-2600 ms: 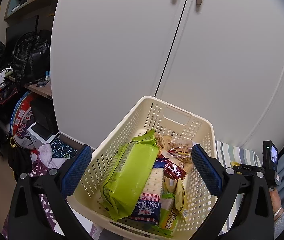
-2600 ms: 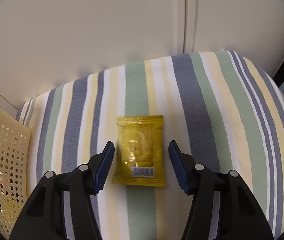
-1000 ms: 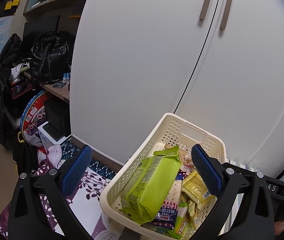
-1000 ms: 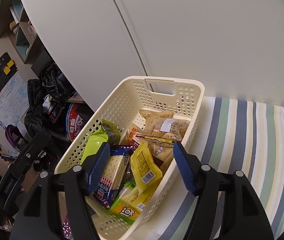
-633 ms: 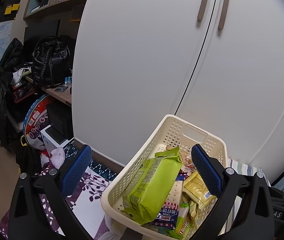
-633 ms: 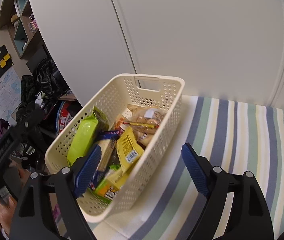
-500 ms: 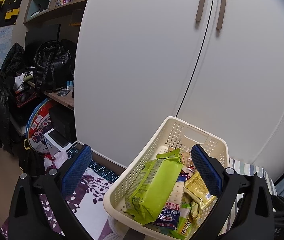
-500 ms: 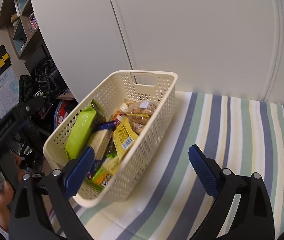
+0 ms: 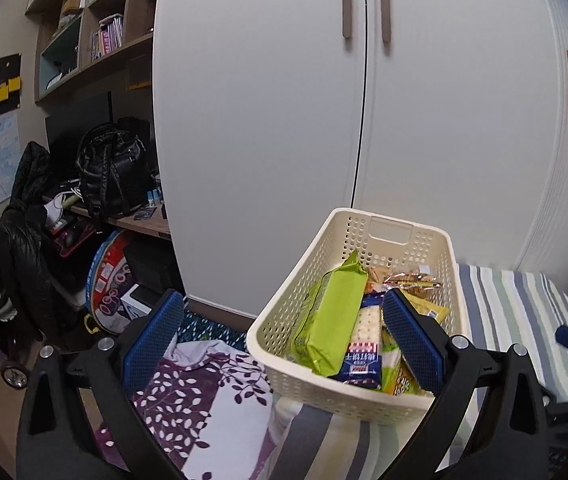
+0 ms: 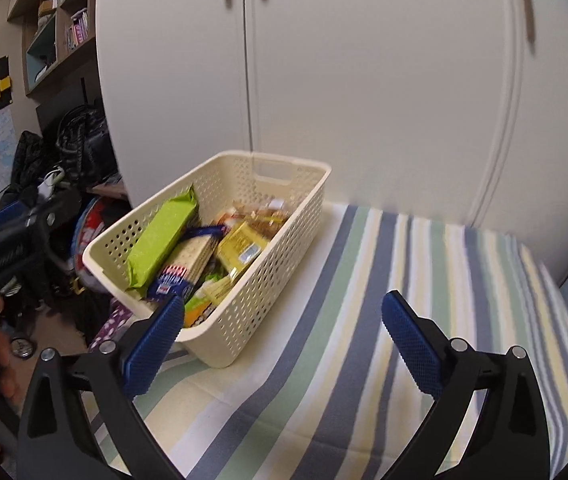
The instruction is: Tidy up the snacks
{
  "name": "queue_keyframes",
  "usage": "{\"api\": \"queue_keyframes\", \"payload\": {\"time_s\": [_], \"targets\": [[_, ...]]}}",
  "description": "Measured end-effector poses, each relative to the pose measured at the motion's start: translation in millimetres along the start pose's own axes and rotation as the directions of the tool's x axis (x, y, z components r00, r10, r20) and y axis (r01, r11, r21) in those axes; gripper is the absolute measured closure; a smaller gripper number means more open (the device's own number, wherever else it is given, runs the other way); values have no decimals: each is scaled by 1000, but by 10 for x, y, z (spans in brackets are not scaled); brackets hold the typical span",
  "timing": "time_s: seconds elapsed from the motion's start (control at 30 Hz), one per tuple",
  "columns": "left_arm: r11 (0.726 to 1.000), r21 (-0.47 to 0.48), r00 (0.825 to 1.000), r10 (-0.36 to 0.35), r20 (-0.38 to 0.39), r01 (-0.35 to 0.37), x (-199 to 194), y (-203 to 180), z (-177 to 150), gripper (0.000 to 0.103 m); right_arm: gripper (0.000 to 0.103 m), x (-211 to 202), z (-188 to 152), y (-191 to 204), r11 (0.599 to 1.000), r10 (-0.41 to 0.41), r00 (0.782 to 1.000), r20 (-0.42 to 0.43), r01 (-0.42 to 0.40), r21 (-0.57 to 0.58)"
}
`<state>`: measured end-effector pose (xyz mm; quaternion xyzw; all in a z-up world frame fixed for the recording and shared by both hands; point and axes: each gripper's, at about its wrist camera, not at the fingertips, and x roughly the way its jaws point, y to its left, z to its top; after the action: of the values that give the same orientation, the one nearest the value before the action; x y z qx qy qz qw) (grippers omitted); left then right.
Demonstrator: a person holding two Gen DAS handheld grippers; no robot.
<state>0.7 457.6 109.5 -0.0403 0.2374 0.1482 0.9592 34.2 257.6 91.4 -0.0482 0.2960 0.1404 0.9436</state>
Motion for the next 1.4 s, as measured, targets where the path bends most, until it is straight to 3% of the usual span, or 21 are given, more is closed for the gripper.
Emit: {"api": "queue_keyframes", "payload": {"time_s": [0.07,0.17,0.27,0.5,0.73,0.93,1.23,1.4], "targets": [[999,30,1000,26,10,-26,-132,16,-39,2,5,-148,-21,41,998,-65,995,76,66,-18],[997,51,998,53,22,-54,-286,51,-73,2,5,-250,-48,77,996,-82,989,124,84,-13],[993,84,996,76,42,-80,-411,38,-98,2,5,-247,-63,122,1000,-28,995,99,29,-11],[971,191,989,134,54,-142,-491,-111,-218,2,5,-311,-101,210,999,-2,994,113,7,-42],[952,235,981,190,48,-196,-472,-185,-335,2,5,-254,-136,227,998,14,997,80,-9,-66],[946,259,981,192,42,-196,-420,-211,-366,2,5,-240,-134,211,996,25,998,56,-20,-91],[940,283,981,190,30,-191,-375,-322,-452,2,5,-249,-163,283,984,-78,994,76,89,-152],[940,281,981,191,33,-192,-375,-307,-439,2,5,-254,-137,273,984,-70,995,68,80,-156]]}}
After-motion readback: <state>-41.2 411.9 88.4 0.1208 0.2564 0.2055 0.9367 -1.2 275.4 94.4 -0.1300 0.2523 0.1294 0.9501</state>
